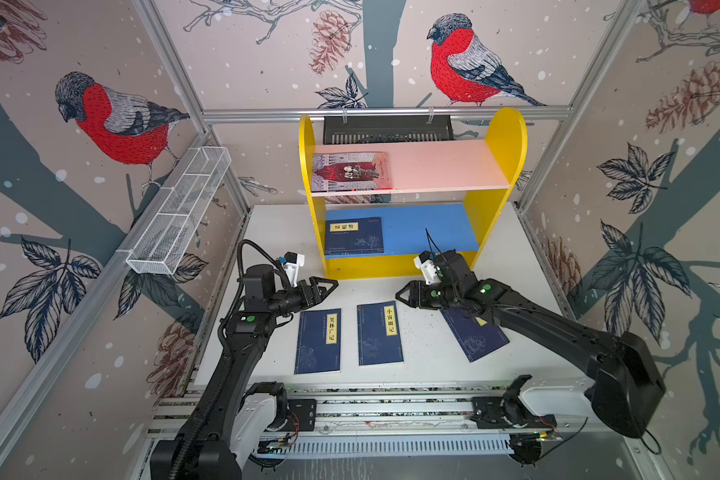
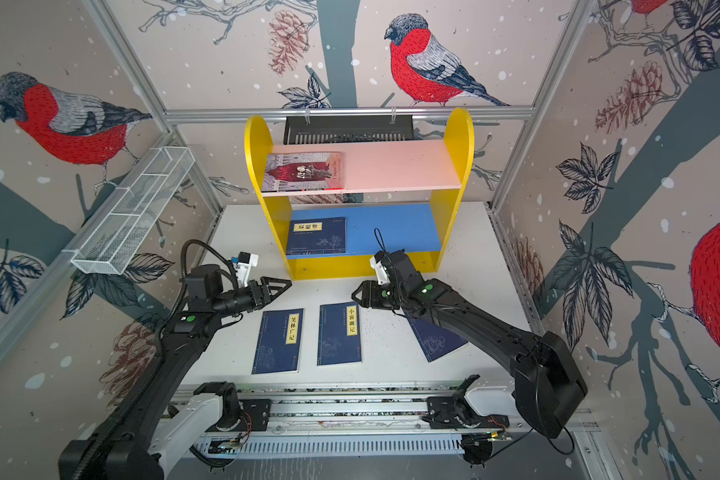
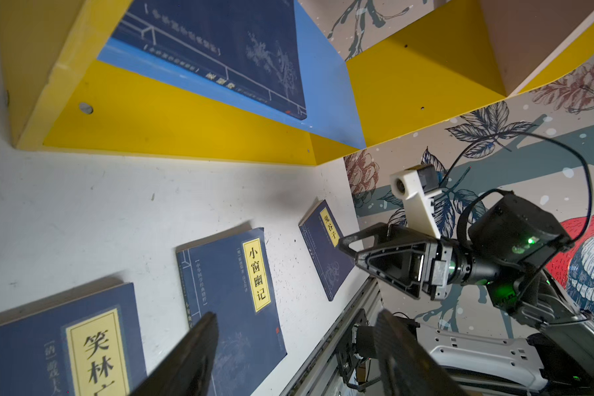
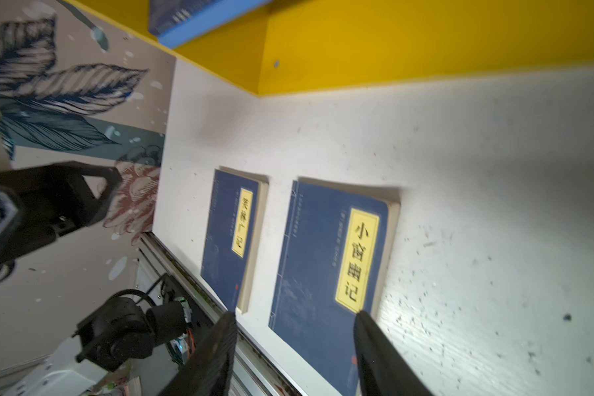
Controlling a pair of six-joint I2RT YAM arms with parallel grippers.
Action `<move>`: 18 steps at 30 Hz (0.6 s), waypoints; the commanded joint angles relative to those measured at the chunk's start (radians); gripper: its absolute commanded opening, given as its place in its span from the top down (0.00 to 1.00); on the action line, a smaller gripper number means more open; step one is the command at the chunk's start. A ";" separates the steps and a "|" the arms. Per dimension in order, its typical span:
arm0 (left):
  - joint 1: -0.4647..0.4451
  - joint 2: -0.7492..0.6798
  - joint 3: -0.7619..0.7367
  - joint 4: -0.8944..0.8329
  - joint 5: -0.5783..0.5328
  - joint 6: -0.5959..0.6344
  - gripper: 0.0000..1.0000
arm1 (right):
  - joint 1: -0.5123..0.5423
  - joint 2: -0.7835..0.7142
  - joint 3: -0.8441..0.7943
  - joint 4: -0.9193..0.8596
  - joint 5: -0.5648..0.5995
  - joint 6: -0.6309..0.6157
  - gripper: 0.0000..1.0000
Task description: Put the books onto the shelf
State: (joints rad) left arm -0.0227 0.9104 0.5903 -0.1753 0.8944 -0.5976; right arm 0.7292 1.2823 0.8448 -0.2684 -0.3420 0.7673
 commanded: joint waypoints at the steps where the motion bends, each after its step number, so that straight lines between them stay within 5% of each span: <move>1: -0.005 0.010 -0.029 0.005 -0.003 -0.021 0.27 | 0.029 -0.045 -0.072 0.061 0.066 0.080 0.43; 6: -0.053 0.042 -0.100 0.075 -0.024 -0.099 0.27 | 0.042 -0.060 -0.177 0.107 0.057 0.123 0.43; 18: -0.205 0.219 -0.149 0.178 -0.083 -0.060 0.28 | 0.048 -0.010 -0.326 0.297 0.019 0.209 0.43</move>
State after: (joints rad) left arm -0.2092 1.1080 0.4568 -0.0788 0.8185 -0.6651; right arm 0.7761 1.2476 0.5232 -0.0437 -0.3119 0.9474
